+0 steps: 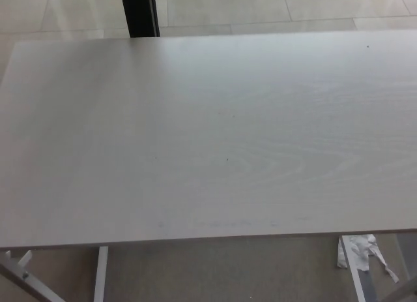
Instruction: Pick up a bottle and hand it
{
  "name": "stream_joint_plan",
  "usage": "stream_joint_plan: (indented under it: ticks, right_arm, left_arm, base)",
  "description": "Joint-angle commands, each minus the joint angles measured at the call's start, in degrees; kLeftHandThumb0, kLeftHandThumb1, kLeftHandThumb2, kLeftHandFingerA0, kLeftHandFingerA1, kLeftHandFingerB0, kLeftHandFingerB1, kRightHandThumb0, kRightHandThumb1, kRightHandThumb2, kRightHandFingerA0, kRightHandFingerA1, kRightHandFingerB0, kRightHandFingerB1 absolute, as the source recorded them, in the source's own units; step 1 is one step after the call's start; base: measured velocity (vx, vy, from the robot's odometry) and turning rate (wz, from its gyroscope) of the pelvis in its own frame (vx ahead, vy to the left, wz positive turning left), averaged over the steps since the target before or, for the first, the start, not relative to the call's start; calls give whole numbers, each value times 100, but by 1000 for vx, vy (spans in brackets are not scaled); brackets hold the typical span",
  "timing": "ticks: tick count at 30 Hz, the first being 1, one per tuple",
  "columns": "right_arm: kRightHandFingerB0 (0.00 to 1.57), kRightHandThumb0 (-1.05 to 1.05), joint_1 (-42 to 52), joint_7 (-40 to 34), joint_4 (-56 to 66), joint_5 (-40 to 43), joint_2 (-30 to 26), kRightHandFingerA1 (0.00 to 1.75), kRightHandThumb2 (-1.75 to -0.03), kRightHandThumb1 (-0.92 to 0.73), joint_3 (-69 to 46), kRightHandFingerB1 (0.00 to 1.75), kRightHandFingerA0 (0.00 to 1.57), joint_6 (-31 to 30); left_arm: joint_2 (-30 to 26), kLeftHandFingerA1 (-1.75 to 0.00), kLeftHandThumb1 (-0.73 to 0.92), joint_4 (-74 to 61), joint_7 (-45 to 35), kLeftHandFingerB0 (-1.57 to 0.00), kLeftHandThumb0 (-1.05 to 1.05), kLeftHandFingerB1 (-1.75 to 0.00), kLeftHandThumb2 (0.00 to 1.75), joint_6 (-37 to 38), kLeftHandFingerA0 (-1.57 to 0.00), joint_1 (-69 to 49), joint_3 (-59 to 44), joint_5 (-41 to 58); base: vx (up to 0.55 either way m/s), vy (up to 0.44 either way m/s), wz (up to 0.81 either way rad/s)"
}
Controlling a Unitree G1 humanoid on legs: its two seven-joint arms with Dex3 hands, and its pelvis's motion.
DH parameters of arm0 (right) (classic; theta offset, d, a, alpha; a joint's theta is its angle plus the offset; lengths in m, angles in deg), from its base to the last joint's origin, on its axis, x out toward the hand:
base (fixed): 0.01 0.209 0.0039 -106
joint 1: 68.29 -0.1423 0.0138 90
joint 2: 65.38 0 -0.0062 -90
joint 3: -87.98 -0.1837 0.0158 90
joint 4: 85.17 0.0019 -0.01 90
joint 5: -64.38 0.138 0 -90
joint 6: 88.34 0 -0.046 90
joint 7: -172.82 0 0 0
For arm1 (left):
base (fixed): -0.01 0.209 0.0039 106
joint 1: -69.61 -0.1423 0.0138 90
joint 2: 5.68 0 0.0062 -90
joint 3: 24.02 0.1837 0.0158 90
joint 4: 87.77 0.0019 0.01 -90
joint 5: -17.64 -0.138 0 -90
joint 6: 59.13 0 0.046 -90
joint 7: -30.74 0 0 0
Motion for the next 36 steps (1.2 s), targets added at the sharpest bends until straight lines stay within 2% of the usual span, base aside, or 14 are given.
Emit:
stream_joint_plan:
  ticks: [1, 2, 4, 5, 6, 9, 10, 11, 12, 14, 15, 19, 20, 36]
  right_arm:
    - [47, -105, 144, 485, -930, 299, -715, 175, -116, -44, -470, 113, 157, 298]
    - [48, -105, 122, 514, -1000, 298, -738, 175, -115, -44, -472, 113, 157, 338]
    - [51, -105, 143, 540, -895, 374, -703, 175, -116, -44, -506, 116, 157, 247]
    - [48, -105, 159, 585, -879, 365, -714, 175, -116, -44, -489, 115, 157, 245]
    - [47, -105, 160, 635, -882, 356, -719, 175, -115, -44, -476, 114, 157, 282]
    - [47, -105, 81, 626, -1010, 325, -731, 175, -116, -45, -469, 113, 157, 263]
    - [48, -105, 72, 656, -1041, 363, -721, 174, -115, -45, -505, 113, 157, 272]
    - [49, -105, 70, 690, -1041, 385, -718, 173, -115, -45, -521, 114, 157, 263]
    - [48, -105, 44, 684, -1099, 377, -724, 173, -115, -44, -527, 114, 157, 279]
    - [48, -105, 85, 749, -1073, 412, -721, 172, -115, -43, -553, 113, 157, 270]
    - [48, -105, 135, 780, -1001, 403, -724, 173, -115, -44, -535, 114, 157, 235]
    - [48, -105, 182, 705, -871, 307, -726, 174, -118, -44, -476, 118, 157, 180]
    - [48, -105, 164, 711, -893, 329, -723, 173, -117, -45, -493, 118, 157, 175]
    - [50, -105, 141, 793, -1333, 336, -737, 175, -116, -45, -634, 115, 157, 578]
  left_arm:
    - [-229, -68, 56, 198, -25, -22, -69, -55, 98, 2237, -47, -1022, -4031, 2805]
    - [-208, -66, 71, 393, -48, -28, -69, -50, 61, 2375, -41, -1013, -3923, 2772]
    - [-103, -65, 71, 402, -255, -34, -68, -50, 61, 2185, -44, -1089, -3547, 2576]
    - [-86, -70, 57, 380, -399, -29, -72, -57, 98, 2223, -45, -1150, -3358, 2489]
    - [-69, -63, 69, 420, -528, -38, -69, -48, 60, 2265, -52, -1120, -3218, 2471]
    - [-145, -56, 63, 701, -749, -44, -75, -43, 59, 2375, -73, -1071, -2828, 2270]
    - [-195, -65, 49, 813, -924, -38, -71, -54, 92, 2435, -62, -1104, -2623, 2177]
    - [-205, -66, 48, 811, -983, -38, -71, -54, 92, 2468, -60, -1155, -2473, 2083]
    - [-223, -58, 62, 812, -1073, -46, -72, -45, 59, 2474, -67, -1215, -2303, 1990]
    - [-323, -64, 62, 922, -1262, -46, -71, -48, 59, 2586, -69, -1370, -1977, 1791]
    - [-384, -74, 46, 906, -1396, -43, -71, -59, 91, 2628, -76, -1518, -1752, 1652]
    - [-481, -69, 46, 972, -1675, -45, -70, -58, 90, 2638, -62, -1712, -1527, 1698]
    - [-519, -64, 61, 1033, -1695, -50, -74, -49, 59, 2683, -63, -1666, -1520, 1757]
    - [-716, -60, 53, 1333, -1671, -51, -69, -48, 57, 2539, -71, -1692, -1895, 2639]
  base:
    - [0, 0, 0]
    - [0, 0, 0]
    - [0, 0, 0]
    - [0, 0, 0]
    - [0, 0, 0]
    - [0, 0, 0]
    - [0, 0, 0]
    - [0, 0, 0]
    - [0, 0, 0]
    - [0, 0, 0]
    - [0, 0, 0]
    - [0, 0, 0]
    - [0, 0, 0]
    - [0, 0, 0]
